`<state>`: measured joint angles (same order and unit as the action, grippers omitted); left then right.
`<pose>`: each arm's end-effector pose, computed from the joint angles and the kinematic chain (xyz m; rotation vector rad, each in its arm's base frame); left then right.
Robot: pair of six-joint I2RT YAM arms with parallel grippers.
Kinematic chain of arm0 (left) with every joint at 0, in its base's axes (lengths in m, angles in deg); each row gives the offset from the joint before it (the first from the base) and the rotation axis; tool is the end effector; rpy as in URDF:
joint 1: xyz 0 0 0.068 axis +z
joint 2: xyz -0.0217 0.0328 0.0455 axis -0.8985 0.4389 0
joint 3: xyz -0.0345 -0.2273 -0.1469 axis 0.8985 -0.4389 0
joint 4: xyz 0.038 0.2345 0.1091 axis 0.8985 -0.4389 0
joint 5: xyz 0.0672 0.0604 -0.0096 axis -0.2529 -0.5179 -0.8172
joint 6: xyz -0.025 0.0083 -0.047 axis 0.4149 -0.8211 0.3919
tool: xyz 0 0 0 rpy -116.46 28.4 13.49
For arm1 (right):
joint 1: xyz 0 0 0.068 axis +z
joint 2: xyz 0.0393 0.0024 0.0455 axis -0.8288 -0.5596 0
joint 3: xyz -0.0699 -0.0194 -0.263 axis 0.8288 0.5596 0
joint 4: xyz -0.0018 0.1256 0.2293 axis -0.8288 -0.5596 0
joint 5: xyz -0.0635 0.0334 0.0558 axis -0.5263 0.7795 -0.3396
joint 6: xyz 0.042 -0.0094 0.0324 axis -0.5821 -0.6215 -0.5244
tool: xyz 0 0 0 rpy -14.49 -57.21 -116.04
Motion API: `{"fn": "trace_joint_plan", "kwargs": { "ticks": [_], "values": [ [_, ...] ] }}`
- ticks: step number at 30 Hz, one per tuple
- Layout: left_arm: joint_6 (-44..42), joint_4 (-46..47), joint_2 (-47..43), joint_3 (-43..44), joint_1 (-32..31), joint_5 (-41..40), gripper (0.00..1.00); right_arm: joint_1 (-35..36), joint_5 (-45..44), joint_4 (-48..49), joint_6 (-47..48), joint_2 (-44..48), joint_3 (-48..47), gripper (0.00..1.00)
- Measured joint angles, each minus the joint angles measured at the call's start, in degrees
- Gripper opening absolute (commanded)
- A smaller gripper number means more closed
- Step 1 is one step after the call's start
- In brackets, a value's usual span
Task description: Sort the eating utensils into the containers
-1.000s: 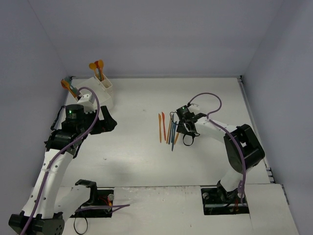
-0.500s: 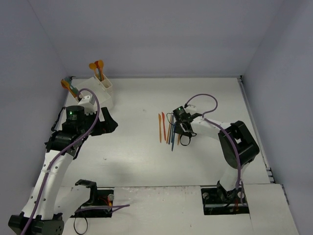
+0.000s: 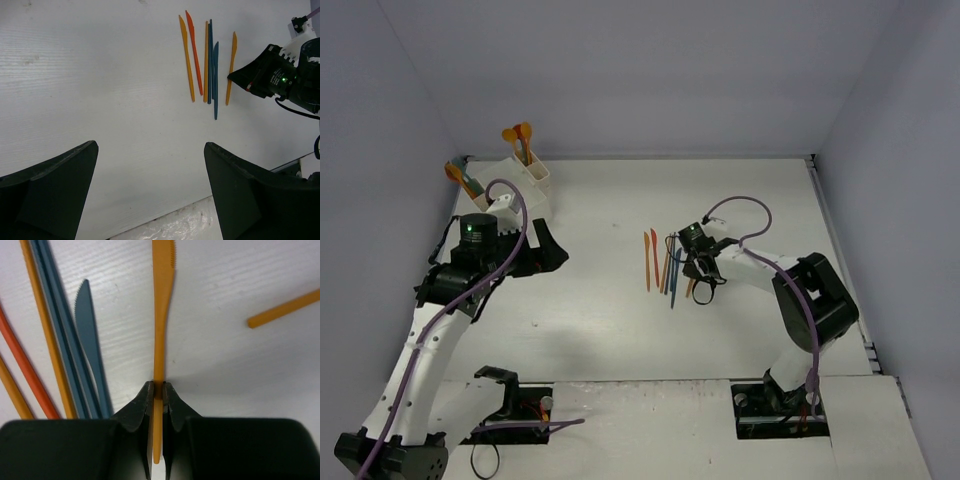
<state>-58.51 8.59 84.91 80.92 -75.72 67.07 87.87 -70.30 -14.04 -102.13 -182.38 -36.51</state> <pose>0.1748 -0.0487 0.3573 -0.0853 2.1646 -0.7713 0.2927 0.1719 0.1614 0.3820 2.4024 0.3108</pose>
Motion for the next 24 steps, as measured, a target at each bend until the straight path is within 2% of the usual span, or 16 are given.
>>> {"fn": "trace_joint_plan", "kwargs": {
  "ticks": [6,12,18,24],
  "values": [
    [2.6,0.2,3.1,4.8,-4.0,1.6,0.85,0.6,-0.2,-3.1,4.3,5.6,2.3,0.0],
    [6.4,4.5,6.2,9.8,-11.8,1.7,0.85,7.9,-0.1,-1.8,14.2,20.7,2.0,0.0],
    [9.0,13.0,12.5,13.6,-21.1,-0.2,0.84,11.3,7.3,4.3,22.3,35.3,1.9,0.0],
    [10.6,20.1,18.4,15.4,-26.7,-3.3,0.77,11.4,15.7,6.0,26.8,38.0,1.3,0.0]
  ]
}}
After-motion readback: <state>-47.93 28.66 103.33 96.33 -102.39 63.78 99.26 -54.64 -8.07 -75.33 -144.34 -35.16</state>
